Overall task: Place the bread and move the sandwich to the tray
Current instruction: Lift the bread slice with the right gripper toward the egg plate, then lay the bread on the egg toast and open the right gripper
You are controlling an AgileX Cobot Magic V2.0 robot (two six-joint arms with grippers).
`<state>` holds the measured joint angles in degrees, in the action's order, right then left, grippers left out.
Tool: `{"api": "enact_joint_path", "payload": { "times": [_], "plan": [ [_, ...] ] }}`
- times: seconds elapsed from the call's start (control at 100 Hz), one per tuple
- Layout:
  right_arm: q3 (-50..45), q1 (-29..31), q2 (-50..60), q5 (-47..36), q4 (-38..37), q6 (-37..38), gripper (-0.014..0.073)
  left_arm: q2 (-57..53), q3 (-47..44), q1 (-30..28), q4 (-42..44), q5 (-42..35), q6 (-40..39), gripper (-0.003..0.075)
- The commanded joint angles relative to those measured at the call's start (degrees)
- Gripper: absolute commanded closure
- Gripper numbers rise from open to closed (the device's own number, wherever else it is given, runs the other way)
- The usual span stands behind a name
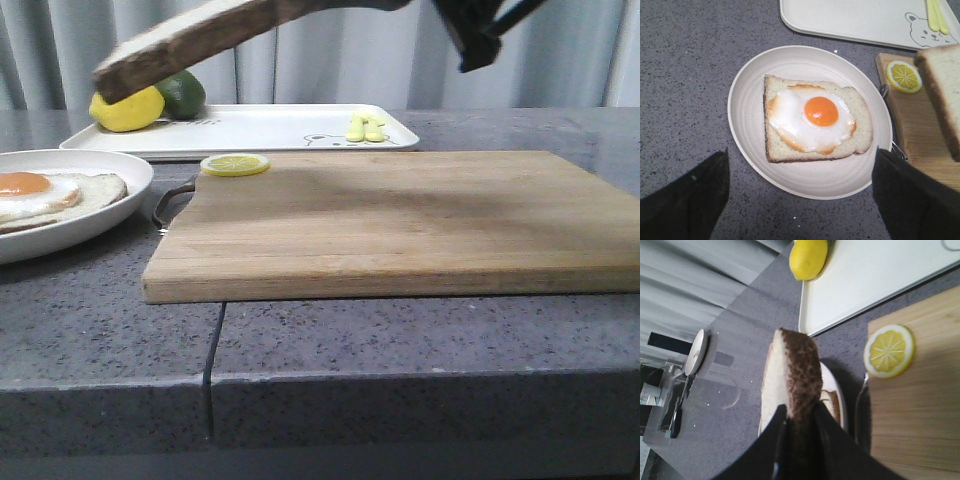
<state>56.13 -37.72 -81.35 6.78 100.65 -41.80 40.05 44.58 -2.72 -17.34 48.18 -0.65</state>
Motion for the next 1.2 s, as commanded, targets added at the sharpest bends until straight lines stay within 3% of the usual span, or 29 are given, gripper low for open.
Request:
{"api": "enact_joint_path", "payload": {
  "times": [0.0,0.4,0.92,1.04,1.19],
  "plan": [
    [5.60,-3.20,-1.15,-1.07,1.11,-0.97,0.0650,-0.21,2.16,-0.18,-1.33,-3.84,0.12,0.0174],
    [21.25,-11.23,-16.89,-3.43,3.34,-0.97,0.0650,-0.21,2.16,-0.18,-1.33,-3.84,0.12,0.0174],
    [21.68,-11.66,-22.46,-3.46,4.27,-0.97,0.0643,-0.21,2.16,-0.18,-1.33,-3.84,0.12,0.0174],
    [21.68,-11.66,-22.46,-3.99,4.27,-0.97,0.0578,-0.21,2.16,-0.18,-1.33,-3.84,0.12,0.0174],
    [21.68,-11.59,-22.46,-4.94,4.22,-1.03,0.0400,-0.21,2.16,-0.18,-1.33,-3.84,0.12,0.0174]
  ]
}}
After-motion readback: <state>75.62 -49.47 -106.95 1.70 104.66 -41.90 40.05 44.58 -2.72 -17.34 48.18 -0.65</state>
